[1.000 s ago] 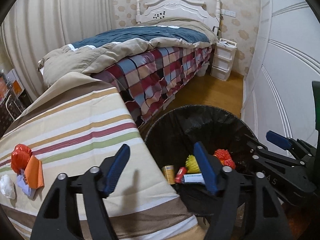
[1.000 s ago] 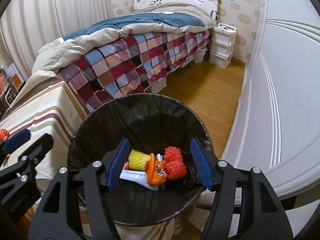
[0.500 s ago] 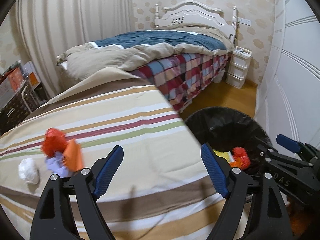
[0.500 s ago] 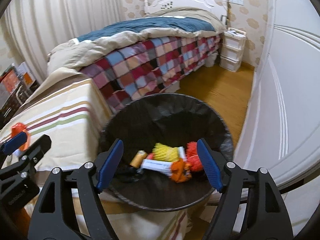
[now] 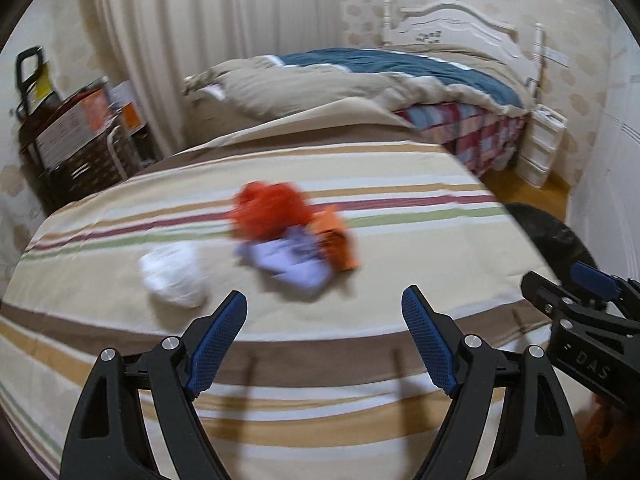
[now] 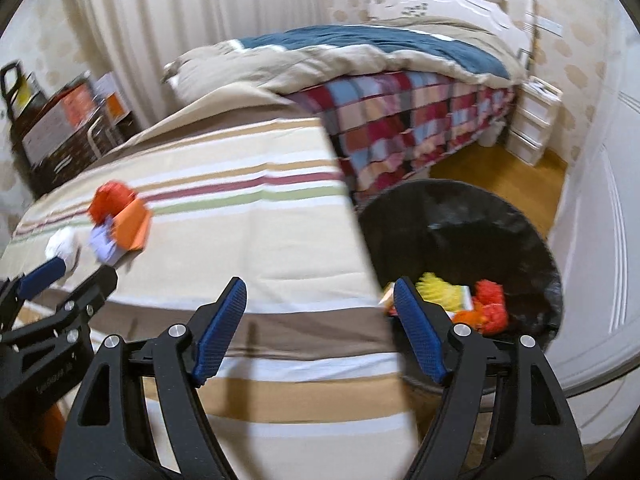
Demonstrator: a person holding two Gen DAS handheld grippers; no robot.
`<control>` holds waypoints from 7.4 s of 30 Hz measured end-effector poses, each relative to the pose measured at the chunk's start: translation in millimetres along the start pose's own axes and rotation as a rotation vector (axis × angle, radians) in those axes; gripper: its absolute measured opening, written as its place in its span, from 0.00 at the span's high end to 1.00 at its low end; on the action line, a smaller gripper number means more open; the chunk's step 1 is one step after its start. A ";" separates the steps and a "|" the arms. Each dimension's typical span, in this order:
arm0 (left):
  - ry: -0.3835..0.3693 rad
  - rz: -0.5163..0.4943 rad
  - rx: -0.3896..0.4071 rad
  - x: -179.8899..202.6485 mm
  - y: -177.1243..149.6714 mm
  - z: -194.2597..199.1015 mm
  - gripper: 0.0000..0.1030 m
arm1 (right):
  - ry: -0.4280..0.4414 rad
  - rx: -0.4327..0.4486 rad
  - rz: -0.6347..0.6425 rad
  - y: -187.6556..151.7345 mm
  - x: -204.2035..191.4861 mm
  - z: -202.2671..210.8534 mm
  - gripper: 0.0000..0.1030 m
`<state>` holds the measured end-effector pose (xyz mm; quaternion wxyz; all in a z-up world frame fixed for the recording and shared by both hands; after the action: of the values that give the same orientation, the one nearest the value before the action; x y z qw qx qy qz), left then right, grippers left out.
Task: Collect trash
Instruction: 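Return both tools to the bed and grasp the white tissue ball with the left tool, then grasp the orange paper sheet with the right tool while the left tool holds the tissue ball, then carry the orange paper and white tissue ball over the bin and release both, then return both tools to the bed and grasp the lavender cloth with the left tool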
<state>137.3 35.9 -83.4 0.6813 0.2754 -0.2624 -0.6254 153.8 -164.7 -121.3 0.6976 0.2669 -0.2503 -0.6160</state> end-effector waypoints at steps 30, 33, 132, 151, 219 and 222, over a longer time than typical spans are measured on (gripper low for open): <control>0.018 0.091 -0.105 -104.9 7.3 -35.2 0.63 | 0.098 -0.083 0.194 20.4 -117.1 -35.8 0.28; 0.021 0.087 -0.103 -107.7 6.4 -34.0 0.63 | 0.095 -0.090 0.196 24.1 -122.6 -40.8 0.28; -0.013 0.147 -0.101 -130.0 7.6 -32.6 0.64 | 0.049 -0.071 0.127 38.4 -109.1 -51.3 0.68; -0.059 0.134 -0.064 -110.7 7.8 -5.1 0.64 | 0.057 -0.035 0.063 16.2 -65.3 -14.3 0.69; -0.258 -0.186 -0.020 163.3 31.5 -24.8 0.22 | -0.194 0.030 -0.247 1.1 168.0 1.9 0.21; -0.234 -0.163 -0.019 144.4 31.0 -22.8 0.22 | -0.176 0.027 -0.244 1.0 155.6 2.5 0.20</control>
<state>186.8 -104.9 -75.9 0.5955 0.2146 -0.3111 -0.7089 170.9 -319.3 -115.6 0.5894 0.2497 -0.2846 -0.7137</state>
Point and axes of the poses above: each gripper's, at about its wrist camera, not at the fingertips, and z roughly against the way its jaws point, x to its right, y to its top, the point moved 6 cm from there along -z, roughly the way its jaws point, and after that the axes turned 6 degrees about z, right-handed, at the moved point
